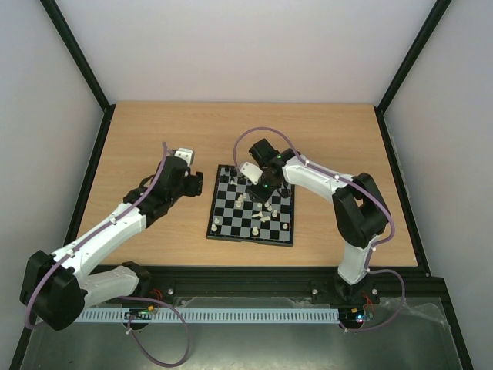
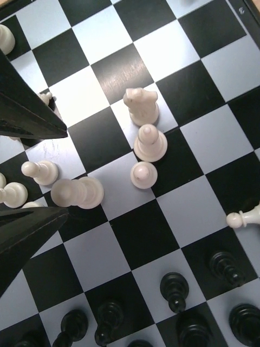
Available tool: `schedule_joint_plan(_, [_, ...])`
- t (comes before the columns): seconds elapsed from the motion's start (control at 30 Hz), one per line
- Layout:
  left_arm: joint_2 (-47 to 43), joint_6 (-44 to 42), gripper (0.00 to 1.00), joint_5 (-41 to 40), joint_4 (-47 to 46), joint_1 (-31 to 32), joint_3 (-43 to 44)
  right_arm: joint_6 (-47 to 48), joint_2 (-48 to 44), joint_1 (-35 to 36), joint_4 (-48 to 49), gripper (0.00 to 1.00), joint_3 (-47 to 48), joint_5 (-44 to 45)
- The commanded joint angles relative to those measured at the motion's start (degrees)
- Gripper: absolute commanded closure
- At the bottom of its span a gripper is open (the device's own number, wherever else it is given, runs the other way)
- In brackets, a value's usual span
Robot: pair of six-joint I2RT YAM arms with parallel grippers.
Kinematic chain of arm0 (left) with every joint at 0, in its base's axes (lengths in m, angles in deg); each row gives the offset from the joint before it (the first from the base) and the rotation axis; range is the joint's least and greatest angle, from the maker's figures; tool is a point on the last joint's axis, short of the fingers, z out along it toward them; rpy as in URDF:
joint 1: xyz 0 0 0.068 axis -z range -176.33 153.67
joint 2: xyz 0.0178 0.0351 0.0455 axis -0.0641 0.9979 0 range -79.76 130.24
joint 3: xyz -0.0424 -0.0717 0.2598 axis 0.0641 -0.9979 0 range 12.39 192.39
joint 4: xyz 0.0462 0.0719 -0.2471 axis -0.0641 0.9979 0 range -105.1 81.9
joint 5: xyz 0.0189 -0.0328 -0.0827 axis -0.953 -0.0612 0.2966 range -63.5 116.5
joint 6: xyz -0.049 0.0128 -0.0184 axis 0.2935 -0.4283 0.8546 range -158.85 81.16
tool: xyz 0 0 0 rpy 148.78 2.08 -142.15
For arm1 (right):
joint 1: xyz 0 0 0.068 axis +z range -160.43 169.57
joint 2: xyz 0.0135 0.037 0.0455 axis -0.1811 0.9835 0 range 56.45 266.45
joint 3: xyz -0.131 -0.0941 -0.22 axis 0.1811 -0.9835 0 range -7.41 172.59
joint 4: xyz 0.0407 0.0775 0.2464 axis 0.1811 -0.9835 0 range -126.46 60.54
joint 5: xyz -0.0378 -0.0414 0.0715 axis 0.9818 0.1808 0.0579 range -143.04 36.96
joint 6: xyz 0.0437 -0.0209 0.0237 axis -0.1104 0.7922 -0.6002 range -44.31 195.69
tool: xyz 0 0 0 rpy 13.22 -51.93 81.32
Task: Set up the chess pieces on the board
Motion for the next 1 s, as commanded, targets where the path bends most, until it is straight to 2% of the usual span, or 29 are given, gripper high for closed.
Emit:
schedule_joint_plan(0.0, [0.6, -0.8, 0.21, 0.0, 0.0, -0.1, 0.6, -0.8, 1.7, 0.2, -3.1, 0.67, 1.8, 0.7])
schedule_joint_plan(0.23, [1.7, -0.7, 0.21, 0.7, 0.4, -0.1, 0.9, -1.1, 2.5, 0.2, -2.6, 0.78, 1.5, 0.6])
schedule_joint_plan(0.57, [3.1, -0.8, 0.21, 1.6, 0.8, -0.1, 1.2, -2.5, 3.8, 0.2, -0.5, 0.76, 1.7, 1.5])
schedule_joint_plan(0.97, [3.9, -0.9, 0.21, 2.2, 0.8, -0.2, 1.4, -2.9, 3.9, 0.2, -0.5, 0.89, 2.4, 0.6])
